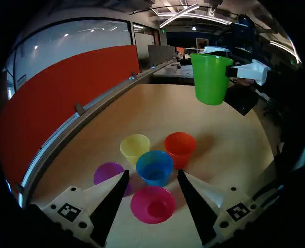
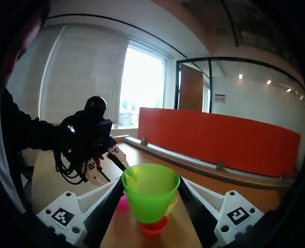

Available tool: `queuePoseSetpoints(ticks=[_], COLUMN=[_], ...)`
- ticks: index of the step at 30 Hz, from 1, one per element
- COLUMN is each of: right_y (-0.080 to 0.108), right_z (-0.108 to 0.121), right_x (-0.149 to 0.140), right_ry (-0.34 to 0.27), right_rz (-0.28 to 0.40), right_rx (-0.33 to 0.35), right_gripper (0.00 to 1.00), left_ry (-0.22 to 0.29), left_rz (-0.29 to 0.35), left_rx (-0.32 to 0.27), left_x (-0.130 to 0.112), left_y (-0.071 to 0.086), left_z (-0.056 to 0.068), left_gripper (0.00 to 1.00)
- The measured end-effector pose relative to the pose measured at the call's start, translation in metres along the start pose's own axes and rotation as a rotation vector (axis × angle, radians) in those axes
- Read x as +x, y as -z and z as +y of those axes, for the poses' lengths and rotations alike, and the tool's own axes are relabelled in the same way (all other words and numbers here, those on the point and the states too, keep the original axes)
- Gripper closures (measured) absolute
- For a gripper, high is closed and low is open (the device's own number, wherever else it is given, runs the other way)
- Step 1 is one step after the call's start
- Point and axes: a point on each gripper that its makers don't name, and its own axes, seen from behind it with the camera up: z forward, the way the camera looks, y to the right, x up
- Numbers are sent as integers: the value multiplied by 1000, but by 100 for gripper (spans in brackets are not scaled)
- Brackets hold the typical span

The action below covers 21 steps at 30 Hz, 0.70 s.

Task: Pour water

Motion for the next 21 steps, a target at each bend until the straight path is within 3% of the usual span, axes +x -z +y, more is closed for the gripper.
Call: queuePoseSetpoints(ticks=[21], right_y=[11], right_z=[12], right_x=[-10], right_ry=[-5], right_rz=[-13], right_rx=[-22], right_gripper=[7], left_ry=[2], left_rz=[-103], left_rx=[-20], left_x=[-13], left_y=[-39], left_z=[3], left_gripper=[14])
